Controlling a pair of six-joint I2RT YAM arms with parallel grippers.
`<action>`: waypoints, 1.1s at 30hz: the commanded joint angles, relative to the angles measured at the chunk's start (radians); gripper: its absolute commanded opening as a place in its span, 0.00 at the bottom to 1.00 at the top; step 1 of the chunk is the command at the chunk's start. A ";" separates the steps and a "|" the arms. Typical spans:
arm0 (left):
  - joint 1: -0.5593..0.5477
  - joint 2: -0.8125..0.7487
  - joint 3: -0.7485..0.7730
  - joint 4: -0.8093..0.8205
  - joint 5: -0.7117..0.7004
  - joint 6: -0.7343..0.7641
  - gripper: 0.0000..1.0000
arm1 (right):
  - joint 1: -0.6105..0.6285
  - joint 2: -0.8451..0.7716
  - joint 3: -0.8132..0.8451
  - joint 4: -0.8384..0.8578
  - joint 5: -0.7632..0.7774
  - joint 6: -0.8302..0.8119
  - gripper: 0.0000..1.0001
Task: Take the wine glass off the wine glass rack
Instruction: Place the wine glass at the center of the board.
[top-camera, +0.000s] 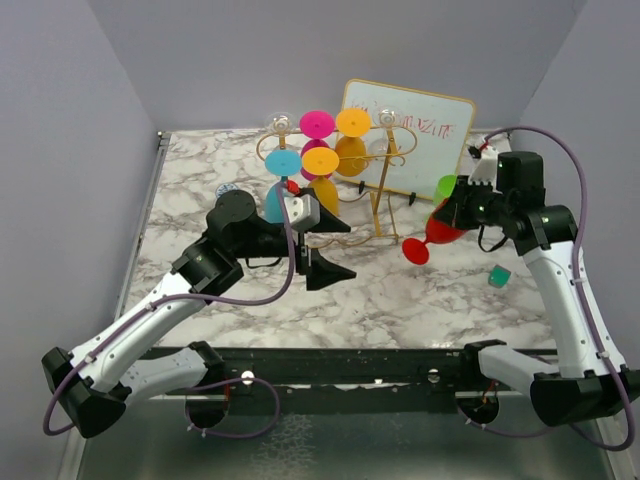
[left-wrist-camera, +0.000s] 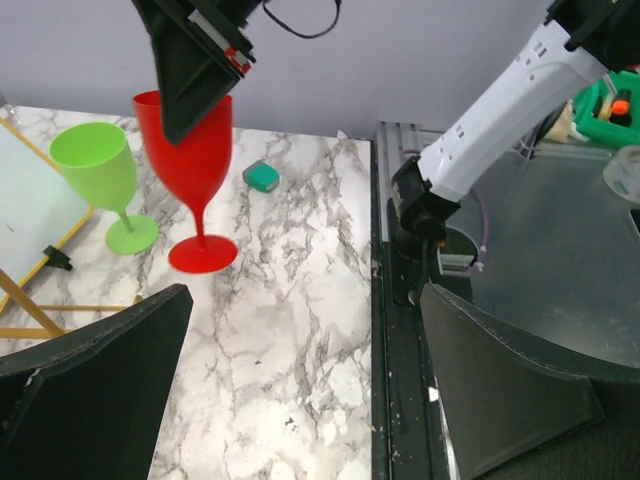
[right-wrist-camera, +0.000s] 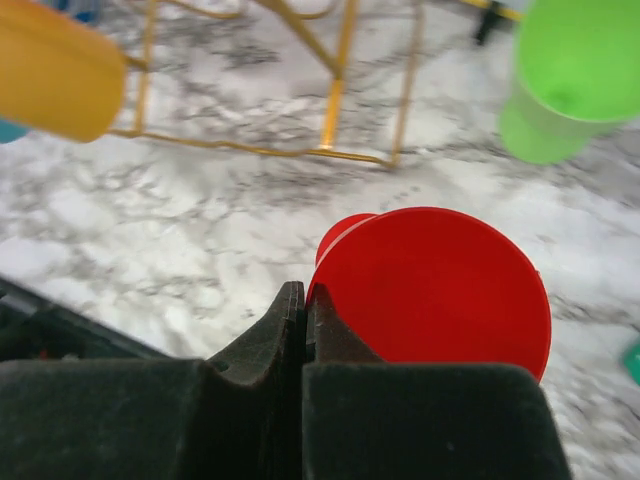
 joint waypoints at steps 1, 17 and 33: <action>0.002 -0.006 0.029 0.075 -0.086 -0.056 0.99 | 0.003 0.014 0.031 -0.101 0.338 -0.024 0.00; 0.003 -0.108 -0.039 0.048 -0.217 -0.038 0.99 | 0.003 0.029 -0.158 0.136 0.684 0.127 0.01; 0.002 -0.148 -0.075 0.121 -0.249 -0.082 0.99 | 0.003 0.167 -0.164 0.358 0.982 0.223 0.01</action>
